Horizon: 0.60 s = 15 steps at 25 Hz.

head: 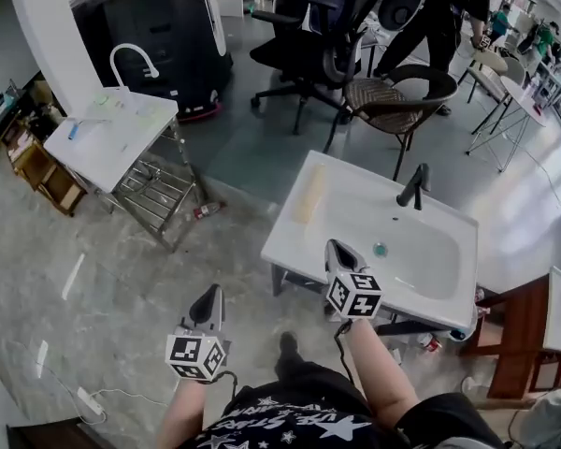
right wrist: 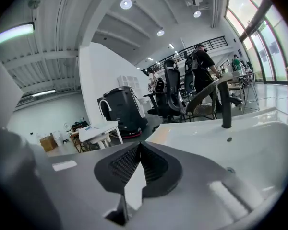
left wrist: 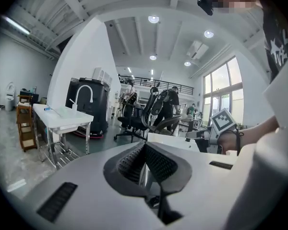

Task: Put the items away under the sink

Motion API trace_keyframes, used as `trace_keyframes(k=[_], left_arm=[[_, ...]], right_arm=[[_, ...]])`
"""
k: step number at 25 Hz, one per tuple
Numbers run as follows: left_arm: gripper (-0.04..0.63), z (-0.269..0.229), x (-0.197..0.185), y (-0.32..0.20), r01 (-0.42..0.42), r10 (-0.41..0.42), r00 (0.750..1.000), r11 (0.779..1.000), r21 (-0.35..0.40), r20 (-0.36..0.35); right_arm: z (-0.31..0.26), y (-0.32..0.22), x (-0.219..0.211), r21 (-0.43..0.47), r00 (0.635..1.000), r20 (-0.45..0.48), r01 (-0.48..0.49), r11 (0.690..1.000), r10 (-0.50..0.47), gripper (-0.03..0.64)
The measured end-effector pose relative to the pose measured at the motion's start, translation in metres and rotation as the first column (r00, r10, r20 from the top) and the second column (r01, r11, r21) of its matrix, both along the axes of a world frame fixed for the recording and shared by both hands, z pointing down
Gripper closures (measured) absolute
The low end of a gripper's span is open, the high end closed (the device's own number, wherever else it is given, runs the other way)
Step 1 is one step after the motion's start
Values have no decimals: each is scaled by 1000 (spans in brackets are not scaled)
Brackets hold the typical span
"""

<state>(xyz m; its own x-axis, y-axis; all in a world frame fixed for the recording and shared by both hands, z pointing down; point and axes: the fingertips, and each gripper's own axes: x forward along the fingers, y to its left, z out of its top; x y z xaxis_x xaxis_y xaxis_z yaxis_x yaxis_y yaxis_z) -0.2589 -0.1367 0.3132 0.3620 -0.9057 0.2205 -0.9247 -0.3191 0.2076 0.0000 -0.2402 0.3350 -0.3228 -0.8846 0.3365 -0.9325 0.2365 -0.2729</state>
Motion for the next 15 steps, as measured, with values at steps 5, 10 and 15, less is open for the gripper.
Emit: trace_keyframes(k=[5, 10, 15], left_arm=[[586, -32, 13, -83, -2, 0, 1000, 997, 72, 30], [586, -35, 38, -126, -83, 80, 996, 994, 65, 42], [586, -16, 40, -171, -140, 140, 990, 990, 25, 22]], right_arm=[[-1, -70, -4, -30, 1000, 10, 20, 999, -19, 612], [19, -96, 2, -139, 999, 34, -34, 990, 40, 611], [45, -112, -17, -212, 998, 65, 1, 977, 13, 509]])
